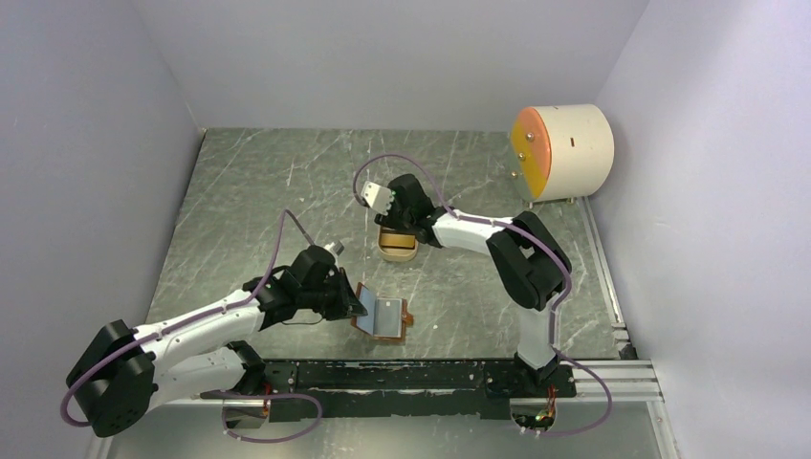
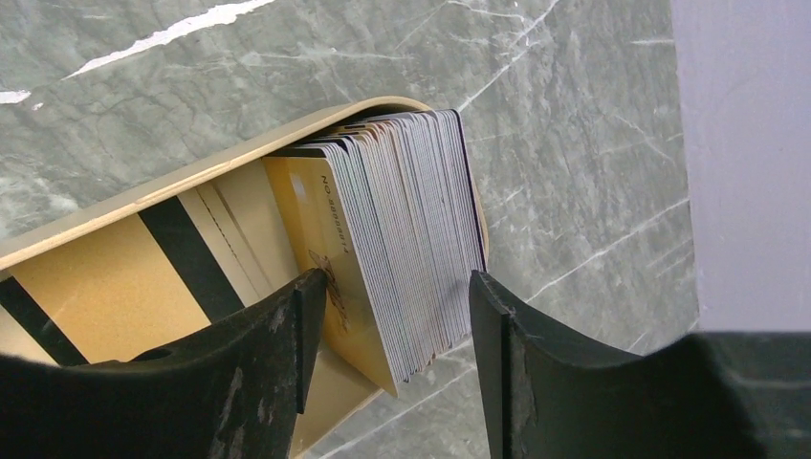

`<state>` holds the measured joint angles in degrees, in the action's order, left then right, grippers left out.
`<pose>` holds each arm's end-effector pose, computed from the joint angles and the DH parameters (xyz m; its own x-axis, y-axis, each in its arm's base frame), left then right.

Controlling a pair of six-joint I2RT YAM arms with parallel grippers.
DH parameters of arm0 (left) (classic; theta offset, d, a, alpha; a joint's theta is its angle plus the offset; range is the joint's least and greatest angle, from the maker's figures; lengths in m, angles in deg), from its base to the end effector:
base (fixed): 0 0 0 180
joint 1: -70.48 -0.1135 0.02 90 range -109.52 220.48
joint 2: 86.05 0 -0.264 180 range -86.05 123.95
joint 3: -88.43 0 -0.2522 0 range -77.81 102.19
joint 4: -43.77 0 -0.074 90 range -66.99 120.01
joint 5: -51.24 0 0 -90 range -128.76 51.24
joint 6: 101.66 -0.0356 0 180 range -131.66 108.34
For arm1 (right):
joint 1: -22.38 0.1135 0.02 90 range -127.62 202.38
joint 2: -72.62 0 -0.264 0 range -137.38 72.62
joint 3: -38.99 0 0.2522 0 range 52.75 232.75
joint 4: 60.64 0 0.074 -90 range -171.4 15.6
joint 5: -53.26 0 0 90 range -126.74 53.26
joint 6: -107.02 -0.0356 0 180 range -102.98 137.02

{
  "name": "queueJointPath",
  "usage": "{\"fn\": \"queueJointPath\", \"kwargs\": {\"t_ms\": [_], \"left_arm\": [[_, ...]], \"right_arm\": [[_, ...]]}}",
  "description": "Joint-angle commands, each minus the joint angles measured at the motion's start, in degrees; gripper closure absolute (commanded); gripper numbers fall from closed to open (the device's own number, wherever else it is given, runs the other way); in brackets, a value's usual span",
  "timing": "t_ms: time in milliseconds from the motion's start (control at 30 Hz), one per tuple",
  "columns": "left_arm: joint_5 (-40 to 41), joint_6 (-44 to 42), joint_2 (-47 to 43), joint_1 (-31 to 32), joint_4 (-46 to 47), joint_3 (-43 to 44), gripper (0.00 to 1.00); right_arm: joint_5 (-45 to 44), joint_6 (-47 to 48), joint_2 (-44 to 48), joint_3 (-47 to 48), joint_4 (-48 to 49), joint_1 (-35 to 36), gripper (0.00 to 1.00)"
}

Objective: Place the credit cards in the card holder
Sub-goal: Pick up the credit card from the storage box.

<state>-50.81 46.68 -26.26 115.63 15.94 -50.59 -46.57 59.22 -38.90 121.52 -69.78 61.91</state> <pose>0.1362 -0.1475 0.1812 -0.9453 -0.2300 -0.2312 -0.0195 0.7474 -0.6641 0.3303 0.2647 0.1695 -0.0011 -0.8590 -0.5119 -0.7077 0.3623 -0.6065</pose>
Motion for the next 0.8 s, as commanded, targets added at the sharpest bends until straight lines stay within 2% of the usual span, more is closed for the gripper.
{"fn": "queueJointPath", "kwargs": {"t_ms": [0, 400, 600, 700, 767], "left_arm": [[0.51, 0.51, -0.34, -0.32, 0.23, -0.31, 0.91], [0.03, 0.58, 0.49, -0.28, 0.99, -0.49, 0.91], [-0.04, 0.62, 0.93, -0.32, 1.3, -0.51, 0.91], [-0.3, 0.68, 1.24, -0.26, 1.59, -0.55, 0.91], [-0.48, 0.76, 1.37, -0.27, 1.83, -0.6, 0.91]], "right_arm": [[-1.03, -0.49, 2.39, 1.5, 0.66, -1.53, 0.41], [0.06, -1.42, 3.88, 2.07, -0.49, -1.56, 0.45], [0.26, -1.47, 4.18, 2.52, -1.64, -1.69, 0.54], [1.14, -2.1, 5.07, 2.62, -3.07, -1.73, 0.65], [2.2, -2.93, 5.89, 2.69, -4.4, -1.71, 0.68]]}}
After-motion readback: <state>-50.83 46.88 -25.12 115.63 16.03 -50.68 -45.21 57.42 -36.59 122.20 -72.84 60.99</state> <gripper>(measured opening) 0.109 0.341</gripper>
